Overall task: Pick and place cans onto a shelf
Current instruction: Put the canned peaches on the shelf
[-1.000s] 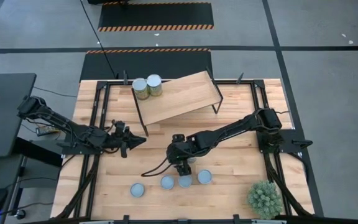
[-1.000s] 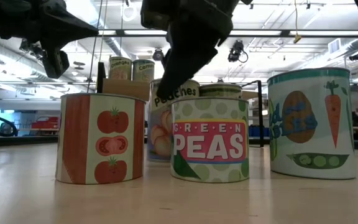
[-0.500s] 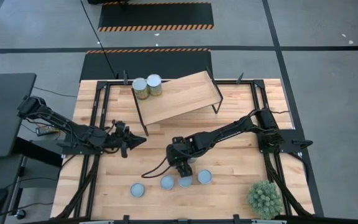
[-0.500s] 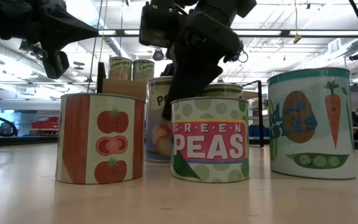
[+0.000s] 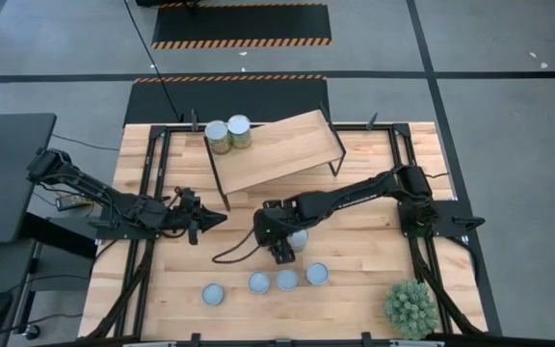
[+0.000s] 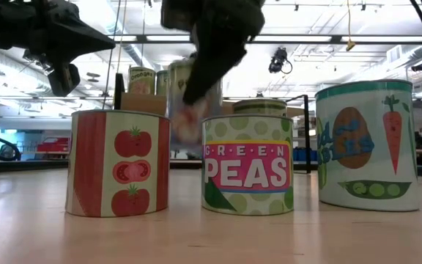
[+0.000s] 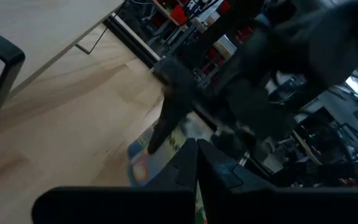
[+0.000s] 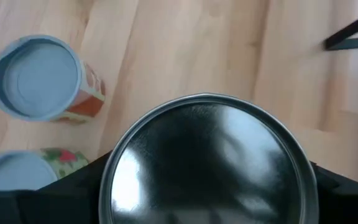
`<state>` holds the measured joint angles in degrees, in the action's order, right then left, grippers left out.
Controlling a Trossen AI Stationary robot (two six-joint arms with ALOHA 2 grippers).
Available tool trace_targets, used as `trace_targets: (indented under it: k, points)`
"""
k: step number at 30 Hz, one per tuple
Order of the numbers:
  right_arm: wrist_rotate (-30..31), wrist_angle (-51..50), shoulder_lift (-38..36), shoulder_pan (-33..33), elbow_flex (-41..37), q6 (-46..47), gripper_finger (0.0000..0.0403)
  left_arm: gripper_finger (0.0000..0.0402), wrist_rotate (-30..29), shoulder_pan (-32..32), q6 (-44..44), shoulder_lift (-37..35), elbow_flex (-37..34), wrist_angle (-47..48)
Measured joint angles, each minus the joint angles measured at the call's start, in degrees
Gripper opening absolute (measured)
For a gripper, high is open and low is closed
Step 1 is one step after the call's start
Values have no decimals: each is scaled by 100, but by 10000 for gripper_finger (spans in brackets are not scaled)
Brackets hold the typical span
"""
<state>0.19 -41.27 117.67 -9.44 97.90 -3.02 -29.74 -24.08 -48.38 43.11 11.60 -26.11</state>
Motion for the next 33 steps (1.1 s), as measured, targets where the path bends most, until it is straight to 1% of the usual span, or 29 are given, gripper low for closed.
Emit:
trace_targets:
  k: [11, 13, 16, 20, 22, 26, 31, 33]
  points:
    - [-24, -1618, -148, 609, 1678, -469, 310, 16, 4, 0, -15, -1, 0, 99]
    - [-182, -1866, -198, 775, 1960, -473, 310, 16, 8, 0, -42, -1, 0, 102]
    - [-632, -2078, -236, 1010, 2352, -623, 311, 16, 11, 0, -46, -2, 0, 101]
    - [-746, -2462, -262, 1283, 2789, -1282, 312, 16, 9, 11, -7, -2, 0, 146]
    - [-765, -2607, -262, 1500, 2929, -1707, 312, 16, -2, 47, -6, 0, 0, 168]
    - [-732, -2655, -265, 2078, 2955, -2369, 313, 16, -109, 119, -46, 0, 0, 90]
    - [-743, -2622, -265, 2845, 2955, -3033, 313, 16, -186, 172, -48, 0, 0, 69]
    - [-872, -2437, -265, 3159, 2937, -3137, 313, 16, -341, 179, -47, 0, 0, 72]
